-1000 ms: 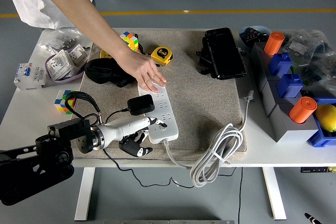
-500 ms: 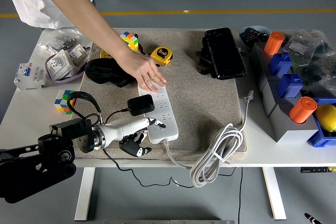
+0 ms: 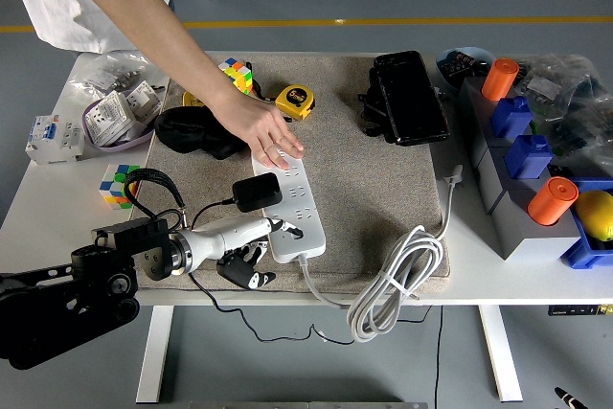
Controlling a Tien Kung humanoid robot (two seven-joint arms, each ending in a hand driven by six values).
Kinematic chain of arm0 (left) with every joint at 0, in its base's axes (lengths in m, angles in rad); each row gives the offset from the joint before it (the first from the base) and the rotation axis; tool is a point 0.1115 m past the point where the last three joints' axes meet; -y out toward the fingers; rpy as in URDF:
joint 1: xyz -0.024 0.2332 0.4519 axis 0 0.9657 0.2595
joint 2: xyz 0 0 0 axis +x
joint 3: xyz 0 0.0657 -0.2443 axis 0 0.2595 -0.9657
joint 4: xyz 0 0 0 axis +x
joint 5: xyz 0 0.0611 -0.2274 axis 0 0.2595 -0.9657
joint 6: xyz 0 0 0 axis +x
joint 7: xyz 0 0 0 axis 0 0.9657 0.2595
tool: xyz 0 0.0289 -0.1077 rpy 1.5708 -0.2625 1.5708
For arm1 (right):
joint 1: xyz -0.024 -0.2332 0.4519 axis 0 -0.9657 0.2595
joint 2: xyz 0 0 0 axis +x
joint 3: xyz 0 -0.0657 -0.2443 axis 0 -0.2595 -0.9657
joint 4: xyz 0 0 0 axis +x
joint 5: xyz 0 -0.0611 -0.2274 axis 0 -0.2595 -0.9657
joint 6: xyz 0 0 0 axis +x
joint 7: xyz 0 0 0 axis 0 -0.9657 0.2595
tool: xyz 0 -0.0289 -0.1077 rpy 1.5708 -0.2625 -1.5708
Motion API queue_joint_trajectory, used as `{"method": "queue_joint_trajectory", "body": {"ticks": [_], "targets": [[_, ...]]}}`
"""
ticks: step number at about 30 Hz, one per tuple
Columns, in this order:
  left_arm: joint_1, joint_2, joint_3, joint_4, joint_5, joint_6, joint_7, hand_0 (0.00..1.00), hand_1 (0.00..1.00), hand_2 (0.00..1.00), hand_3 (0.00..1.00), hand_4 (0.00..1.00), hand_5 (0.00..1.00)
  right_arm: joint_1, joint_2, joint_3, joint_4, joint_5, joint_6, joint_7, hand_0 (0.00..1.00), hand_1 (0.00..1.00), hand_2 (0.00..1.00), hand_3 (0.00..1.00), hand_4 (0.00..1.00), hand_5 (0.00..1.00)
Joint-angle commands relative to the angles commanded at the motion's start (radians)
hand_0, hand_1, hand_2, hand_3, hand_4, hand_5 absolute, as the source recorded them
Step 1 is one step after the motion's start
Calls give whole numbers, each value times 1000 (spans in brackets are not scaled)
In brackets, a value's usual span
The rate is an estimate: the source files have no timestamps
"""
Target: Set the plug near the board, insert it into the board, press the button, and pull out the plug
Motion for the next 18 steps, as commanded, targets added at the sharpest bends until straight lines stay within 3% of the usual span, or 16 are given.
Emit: {"method": "queue_joint_trajectory", "body": {"ticks": [12, 18], "targets": [[26, 15, -118, -58, 9, 21, -21, 60, 58, 153, 828, 650, 2, -3, 1, 4, -1, 0, -1, 0, 654, 703, 710, 633, 925, 523], [65, 18, -194, -97, -15, 40, -42, 60, 57, 153, 829, 653, 2, -4, 3, 1, -2, 2, 0, 0, 654, 702, 710, 633, 924, 523]]}}
